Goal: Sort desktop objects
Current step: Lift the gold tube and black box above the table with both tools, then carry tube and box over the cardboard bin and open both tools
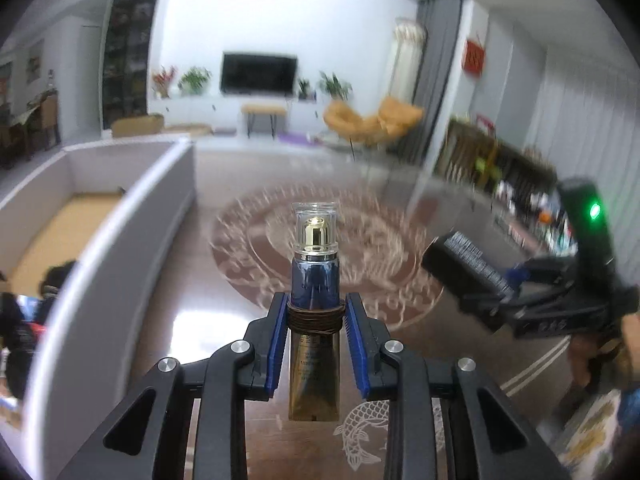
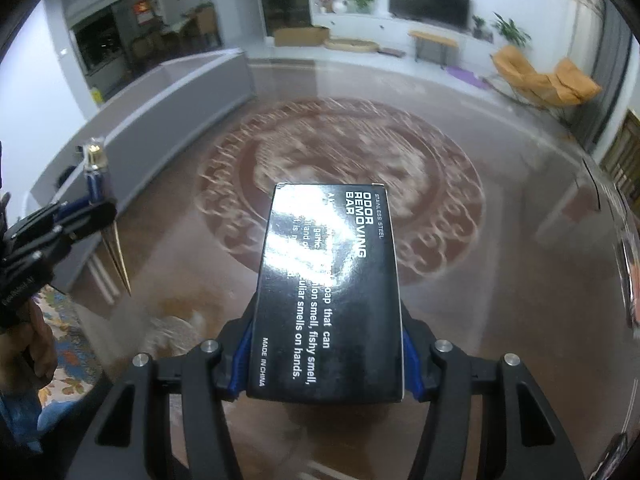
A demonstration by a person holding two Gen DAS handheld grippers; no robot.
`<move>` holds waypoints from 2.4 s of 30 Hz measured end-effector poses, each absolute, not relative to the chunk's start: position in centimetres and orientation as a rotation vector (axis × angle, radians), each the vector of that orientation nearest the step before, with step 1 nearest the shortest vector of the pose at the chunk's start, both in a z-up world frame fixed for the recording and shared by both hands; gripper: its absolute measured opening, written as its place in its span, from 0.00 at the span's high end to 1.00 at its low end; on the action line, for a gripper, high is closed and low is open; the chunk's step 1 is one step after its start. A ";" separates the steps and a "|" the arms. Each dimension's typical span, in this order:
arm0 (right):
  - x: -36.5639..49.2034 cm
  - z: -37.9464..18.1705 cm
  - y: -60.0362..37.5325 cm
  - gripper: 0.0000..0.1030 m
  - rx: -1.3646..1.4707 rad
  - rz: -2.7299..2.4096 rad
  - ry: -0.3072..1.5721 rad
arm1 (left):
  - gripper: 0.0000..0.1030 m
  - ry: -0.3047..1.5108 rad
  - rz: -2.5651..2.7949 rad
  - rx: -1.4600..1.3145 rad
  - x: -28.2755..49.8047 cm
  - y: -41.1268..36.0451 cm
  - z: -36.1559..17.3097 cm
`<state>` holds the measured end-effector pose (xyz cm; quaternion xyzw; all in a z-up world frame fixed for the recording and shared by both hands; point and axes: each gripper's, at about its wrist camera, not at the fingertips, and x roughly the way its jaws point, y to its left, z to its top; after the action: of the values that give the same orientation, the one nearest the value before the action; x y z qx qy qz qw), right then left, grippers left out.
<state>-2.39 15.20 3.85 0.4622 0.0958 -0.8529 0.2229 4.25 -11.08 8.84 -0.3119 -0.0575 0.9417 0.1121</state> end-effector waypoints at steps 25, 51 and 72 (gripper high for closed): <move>-6.4 7.9 -26.7 0.43 1.060 -1.890 0.566 | 0.72 -0.638 2.978 -1.365 1.9 -39.4 10.1; -10.8 9.7 -21.1 0.00 1.143 -1.978 0.613 | 0.00 -0.587 3.313 -1.459 3.6 -36.5 13.7; -9.5 8.6 -21.9 0.00 1.113 -1.959 0.586 | 0.00 -0.636 3.542 -1.368 6.6 -36.1 17.4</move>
<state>-9.52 -21.89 8.59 0.4392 0.2310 -0.7727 0.3957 6.58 -36.08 17.36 -0.3332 -0.1550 0.8630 -0.3466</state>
